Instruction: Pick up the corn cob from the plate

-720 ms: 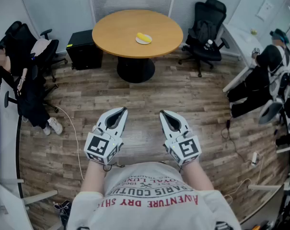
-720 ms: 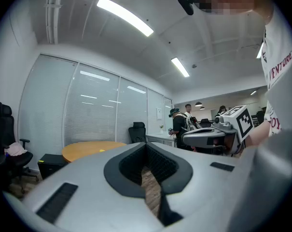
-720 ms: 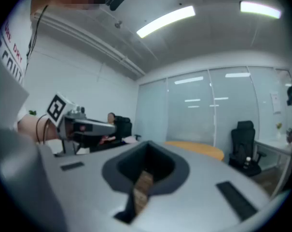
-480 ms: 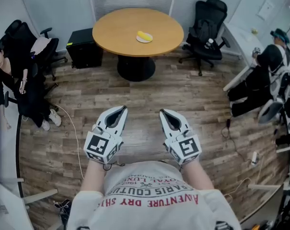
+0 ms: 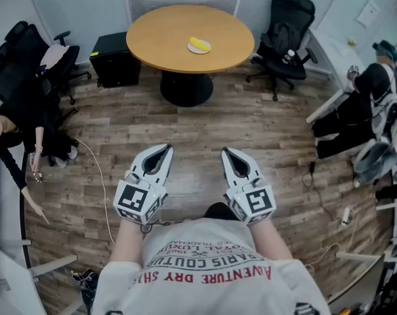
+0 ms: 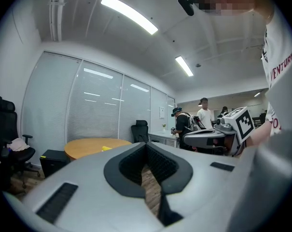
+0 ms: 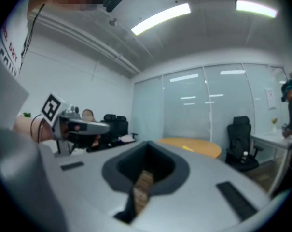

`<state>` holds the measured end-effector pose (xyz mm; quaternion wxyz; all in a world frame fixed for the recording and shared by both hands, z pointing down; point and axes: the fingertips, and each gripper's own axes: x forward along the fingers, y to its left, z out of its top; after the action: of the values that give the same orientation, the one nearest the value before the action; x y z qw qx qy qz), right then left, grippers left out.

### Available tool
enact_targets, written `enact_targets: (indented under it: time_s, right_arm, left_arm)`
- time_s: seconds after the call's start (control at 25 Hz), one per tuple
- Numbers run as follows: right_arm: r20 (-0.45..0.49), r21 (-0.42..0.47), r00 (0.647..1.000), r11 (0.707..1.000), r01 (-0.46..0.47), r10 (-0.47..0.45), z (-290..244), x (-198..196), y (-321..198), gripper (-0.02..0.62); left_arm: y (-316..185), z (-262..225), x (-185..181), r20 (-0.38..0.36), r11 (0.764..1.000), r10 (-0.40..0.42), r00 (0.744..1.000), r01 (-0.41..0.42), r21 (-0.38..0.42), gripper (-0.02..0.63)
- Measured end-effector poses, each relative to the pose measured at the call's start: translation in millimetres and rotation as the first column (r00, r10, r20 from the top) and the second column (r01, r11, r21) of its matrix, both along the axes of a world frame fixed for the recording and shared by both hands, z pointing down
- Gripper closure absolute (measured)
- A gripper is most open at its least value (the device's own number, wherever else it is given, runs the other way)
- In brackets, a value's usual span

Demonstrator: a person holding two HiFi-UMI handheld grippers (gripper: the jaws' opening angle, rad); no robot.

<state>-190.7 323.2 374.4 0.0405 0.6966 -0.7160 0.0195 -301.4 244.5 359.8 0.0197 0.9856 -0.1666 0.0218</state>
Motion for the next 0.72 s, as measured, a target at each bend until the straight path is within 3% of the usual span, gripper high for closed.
enact_targets:
  time_s: [0.32, 0.72]
  right_arm:
    - [0.019, -0.029, 0.999, 0.999, 0.031, -0.03, 23.5, 50.6, -40.4, 0.569]
    - [0.034, -0.038, 0.991, 0.991, 0.13, -0.129, 27.0, 191.2, -137.3, 0.569]
  left_arm:
    - [-33.7, 18.9, 41.2, 0.028, 0.999, -0.052, 0.998, 0.052, -0.009, 0.571]
    - [-117.6, 17.4, 173.9, 0.051, 0.987, -0.161, 0.986, 0.162, -0.01, 0.571]
